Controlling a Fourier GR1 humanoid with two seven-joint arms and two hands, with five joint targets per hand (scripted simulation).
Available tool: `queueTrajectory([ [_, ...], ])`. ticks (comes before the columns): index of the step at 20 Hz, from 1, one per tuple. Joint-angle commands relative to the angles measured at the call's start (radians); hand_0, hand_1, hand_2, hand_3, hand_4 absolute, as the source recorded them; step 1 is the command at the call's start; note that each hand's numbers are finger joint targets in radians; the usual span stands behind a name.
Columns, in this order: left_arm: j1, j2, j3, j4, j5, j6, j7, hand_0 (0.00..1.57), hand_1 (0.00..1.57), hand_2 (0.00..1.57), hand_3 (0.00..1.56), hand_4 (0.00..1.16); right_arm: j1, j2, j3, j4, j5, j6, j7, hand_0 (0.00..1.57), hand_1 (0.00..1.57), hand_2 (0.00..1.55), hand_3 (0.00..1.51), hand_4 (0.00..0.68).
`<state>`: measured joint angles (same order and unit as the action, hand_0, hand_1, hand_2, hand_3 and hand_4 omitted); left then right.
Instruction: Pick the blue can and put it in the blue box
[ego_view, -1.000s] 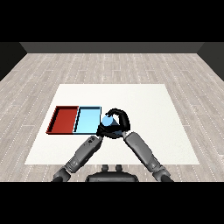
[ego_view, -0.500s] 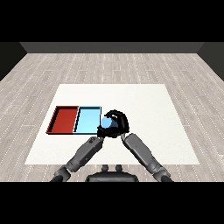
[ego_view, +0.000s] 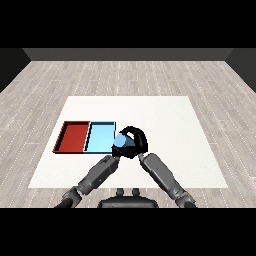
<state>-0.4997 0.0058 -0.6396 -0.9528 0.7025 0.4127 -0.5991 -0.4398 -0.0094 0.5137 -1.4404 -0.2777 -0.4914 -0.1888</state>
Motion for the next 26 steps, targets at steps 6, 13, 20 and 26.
queueTrajectory([
  [6, -0.029, -0.006, 0.007, 0.060, 0.018, -0.046, -0.086, 1.57, 1.57, 1.57, 1.54, 1.12, 0.012, 0.009, -0.035, 0.010, 0.097, 0.099, 0.065, 0.00, 0.00, 0.00, 0.00, 0.000],
  [13, -0.043, -0.006, 0.060, 0.102, -0.019, -0.041, -0.082, 1.57, 1.57, 1.57, 1.53, 1.14, 0.055, 0.009, -0.094, 0.012, 0.066, 0.130, -0.002, 0.00, 0.00, 0.00, 0.00, 0.000],
  [20, -0.074, 0.034, 0.118, 0.102, -0.036, -0.012, -0.037, 1.57, 1.57, 1.57, 1.53, 1.15, 0.198, -0.104, -0.249, -0.206, -0.039, 0.238, -0.043, 0.00, 0.00, 0.00, 0.00, 0.000],
  [26, -0.047, 0.168, 0.121, 0.029, -0.116, 0.057, 0.030, 1.57, 1.57, 1.57, 1.52, 1.15, 0.259, -0.072, -0.361, -0.215, -0.119, 0.233, -0.088, 0.00, 0.00, 0.00, 0.00, 0.000],
])
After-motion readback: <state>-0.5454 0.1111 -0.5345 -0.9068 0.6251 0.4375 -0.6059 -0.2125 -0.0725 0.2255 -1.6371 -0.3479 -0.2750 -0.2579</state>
